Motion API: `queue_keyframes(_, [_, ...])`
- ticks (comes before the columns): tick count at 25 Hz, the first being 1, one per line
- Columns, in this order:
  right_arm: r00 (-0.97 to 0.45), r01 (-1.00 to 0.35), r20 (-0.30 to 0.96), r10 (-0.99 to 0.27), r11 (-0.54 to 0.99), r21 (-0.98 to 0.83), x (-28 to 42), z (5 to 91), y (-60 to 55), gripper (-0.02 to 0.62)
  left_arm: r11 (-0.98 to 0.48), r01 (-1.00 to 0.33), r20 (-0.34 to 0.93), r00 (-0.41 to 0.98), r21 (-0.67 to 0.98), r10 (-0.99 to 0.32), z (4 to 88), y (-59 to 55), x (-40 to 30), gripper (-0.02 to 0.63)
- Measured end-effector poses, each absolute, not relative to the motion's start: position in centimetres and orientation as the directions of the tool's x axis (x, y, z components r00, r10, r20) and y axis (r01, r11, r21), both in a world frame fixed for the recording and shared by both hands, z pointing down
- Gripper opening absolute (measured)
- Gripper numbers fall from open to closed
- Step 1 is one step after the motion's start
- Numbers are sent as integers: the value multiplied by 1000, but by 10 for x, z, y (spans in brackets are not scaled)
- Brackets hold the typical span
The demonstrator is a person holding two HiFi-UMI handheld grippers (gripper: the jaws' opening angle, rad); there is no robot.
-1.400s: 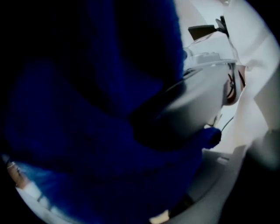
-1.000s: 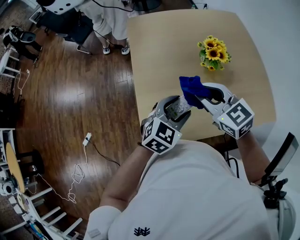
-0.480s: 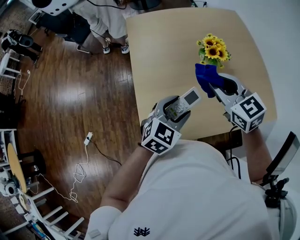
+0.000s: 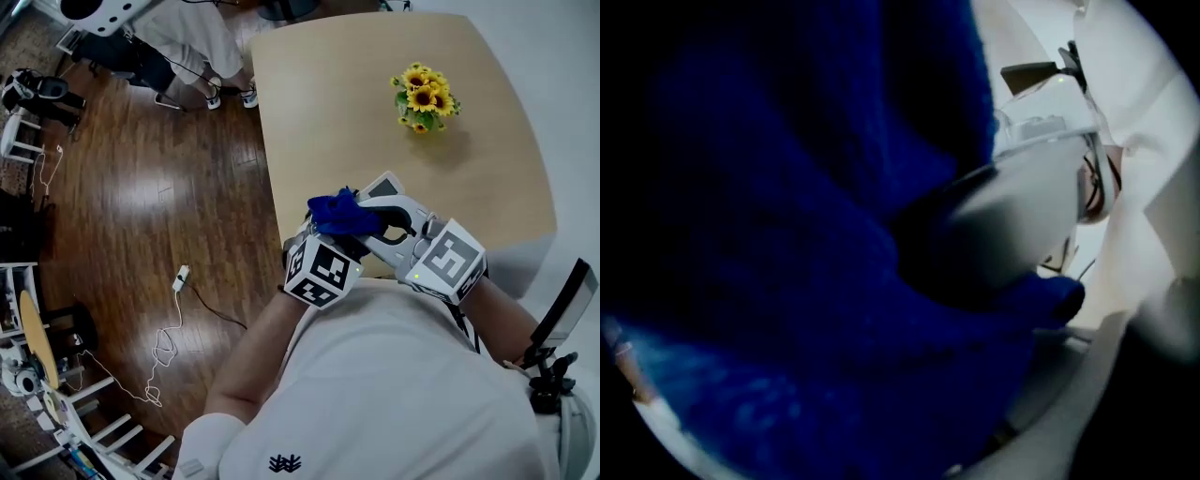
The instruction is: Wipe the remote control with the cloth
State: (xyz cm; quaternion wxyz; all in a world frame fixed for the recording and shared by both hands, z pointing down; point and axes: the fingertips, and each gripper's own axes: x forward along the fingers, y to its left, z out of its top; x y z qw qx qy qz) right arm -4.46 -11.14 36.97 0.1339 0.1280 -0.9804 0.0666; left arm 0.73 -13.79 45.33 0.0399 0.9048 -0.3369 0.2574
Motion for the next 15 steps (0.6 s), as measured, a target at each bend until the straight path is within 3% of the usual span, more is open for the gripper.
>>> queue_keyframes(15, [-763, -590, 357, -539, 806, -43, 64, 396, -205, 83, -764, -638, 502, 632, -97, -591, 458, -131, 2, 276])
